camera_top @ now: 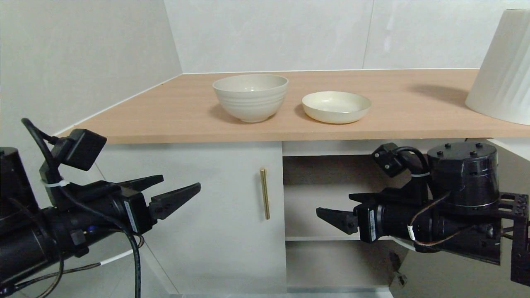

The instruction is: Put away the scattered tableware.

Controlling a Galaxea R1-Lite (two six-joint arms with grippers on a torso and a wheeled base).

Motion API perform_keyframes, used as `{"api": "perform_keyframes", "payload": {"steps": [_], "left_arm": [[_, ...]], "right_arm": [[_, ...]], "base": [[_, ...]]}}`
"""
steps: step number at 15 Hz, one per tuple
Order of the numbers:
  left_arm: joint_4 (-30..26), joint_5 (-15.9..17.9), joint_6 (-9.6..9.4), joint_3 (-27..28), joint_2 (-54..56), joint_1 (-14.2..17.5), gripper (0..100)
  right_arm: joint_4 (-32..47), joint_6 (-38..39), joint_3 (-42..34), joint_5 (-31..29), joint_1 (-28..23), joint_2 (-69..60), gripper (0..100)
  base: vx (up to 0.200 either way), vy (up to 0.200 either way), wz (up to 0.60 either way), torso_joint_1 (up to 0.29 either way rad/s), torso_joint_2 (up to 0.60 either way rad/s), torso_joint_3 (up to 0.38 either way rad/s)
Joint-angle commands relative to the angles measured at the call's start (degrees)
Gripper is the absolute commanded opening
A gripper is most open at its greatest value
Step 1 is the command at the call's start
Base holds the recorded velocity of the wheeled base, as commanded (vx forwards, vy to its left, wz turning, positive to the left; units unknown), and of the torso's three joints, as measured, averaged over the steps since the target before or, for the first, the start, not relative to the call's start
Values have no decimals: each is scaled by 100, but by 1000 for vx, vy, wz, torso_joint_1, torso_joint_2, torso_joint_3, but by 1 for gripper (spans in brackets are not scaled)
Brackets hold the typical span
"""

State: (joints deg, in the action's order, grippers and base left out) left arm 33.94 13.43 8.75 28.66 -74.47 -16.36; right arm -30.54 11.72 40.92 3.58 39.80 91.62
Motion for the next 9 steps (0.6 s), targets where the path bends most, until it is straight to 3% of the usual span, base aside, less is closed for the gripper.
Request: {"api": "perform_keyframes", "payload": {"steps": [1,5,9], "left_arm": [[-63,1,4,333,-15,1,100],[-1320,28,-14,1151,-103,-16,100],[-1434,19,-5,1212,-340,-8,100]], "right_arm": [[-14,-134,12,11,1,-39,100],[-14,-152,38,11,-16,13,100],[-14,-161,30,11,-52,-39,100]], "base": [[0,0,0,0,0,0],[0,0,0,39,-184,-159],[0,0,0,121,-413,-300]]}}
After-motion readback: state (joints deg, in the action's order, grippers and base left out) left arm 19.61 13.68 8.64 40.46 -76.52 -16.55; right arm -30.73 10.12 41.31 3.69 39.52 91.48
